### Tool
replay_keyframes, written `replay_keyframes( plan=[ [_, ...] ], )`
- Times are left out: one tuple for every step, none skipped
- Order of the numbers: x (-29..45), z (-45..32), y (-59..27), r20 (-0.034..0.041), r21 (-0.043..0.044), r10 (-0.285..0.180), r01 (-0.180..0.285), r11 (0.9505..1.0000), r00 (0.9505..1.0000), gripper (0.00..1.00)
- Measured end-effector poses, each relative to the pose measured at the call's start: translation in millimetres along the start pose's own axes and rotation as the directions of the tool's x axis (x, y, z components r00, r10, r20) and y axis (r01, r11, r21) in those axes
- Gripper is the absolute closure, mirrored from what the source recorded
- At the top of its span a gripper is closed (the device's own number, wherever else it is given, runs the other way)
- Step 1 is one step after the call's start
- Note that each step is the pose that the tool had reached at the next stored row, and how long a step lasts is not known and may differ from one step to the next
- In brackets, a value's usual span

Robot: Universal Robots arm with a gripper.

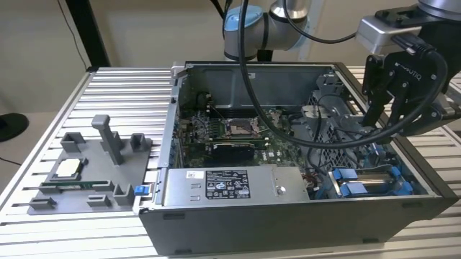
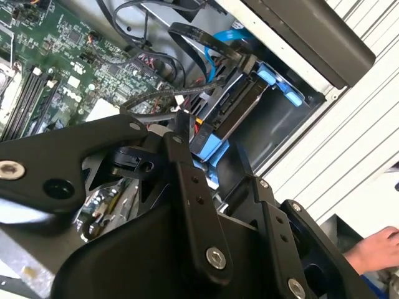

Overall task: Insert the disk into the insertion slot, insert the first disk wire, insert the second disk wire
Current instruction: 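Insert the first disk wire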

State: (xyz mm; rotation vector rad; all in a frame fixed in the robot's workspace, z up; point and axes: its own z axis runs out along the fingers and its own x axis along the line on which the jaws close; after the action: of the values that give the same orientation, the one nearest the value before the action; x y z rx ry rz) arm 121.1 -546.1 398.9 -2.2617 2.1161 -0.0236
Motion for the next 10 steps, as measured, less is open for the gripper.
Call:
replay_keyframes(
  plan=[
    [-0.1,0.4,0.0,0.0,0.0002,0.0,0.0,1.0,1.0,0.0],
    [-0.2,1.1,0.1,-0.0002,0.0007,0.0,0.0,1.0,1.0,0.0],
    [-0.3,2.0,0.1,-0.0004,0.0012,0.0,0.0,1.0,1.0,0.0],
    [-0.3,2.9,0.2,-0.0005,0.0017,-0.001,0.001,1.0,1.0,0.0],
    [-0.4,4.0,0.3,-0.0005,0.0023,-0.001,0.001,1.0,1.0,0.0],
    [-0.5,5.0,0.5,-0.0005,0.0033,-0.001,0.001,1.0,1.0,0.0],
    [-0.7,6.2,0.7,-0.0004,0.0047,-0.001,0.001,1.0,1.0,0.0],
    [-0.9,7.2,0.9,-0.0003,0.0057,-0.001,0.001,1.0,1.0,0.0],
    [-0.9,7.5,1.1,-0.0004,0.0059,-0.002,0.002,1.0,1.0,0.0],
    [-0.9,7.5,1.4,-0.0004,0.0059,-0.002,0.002,1.0,1.0,0.0]
  ],
)
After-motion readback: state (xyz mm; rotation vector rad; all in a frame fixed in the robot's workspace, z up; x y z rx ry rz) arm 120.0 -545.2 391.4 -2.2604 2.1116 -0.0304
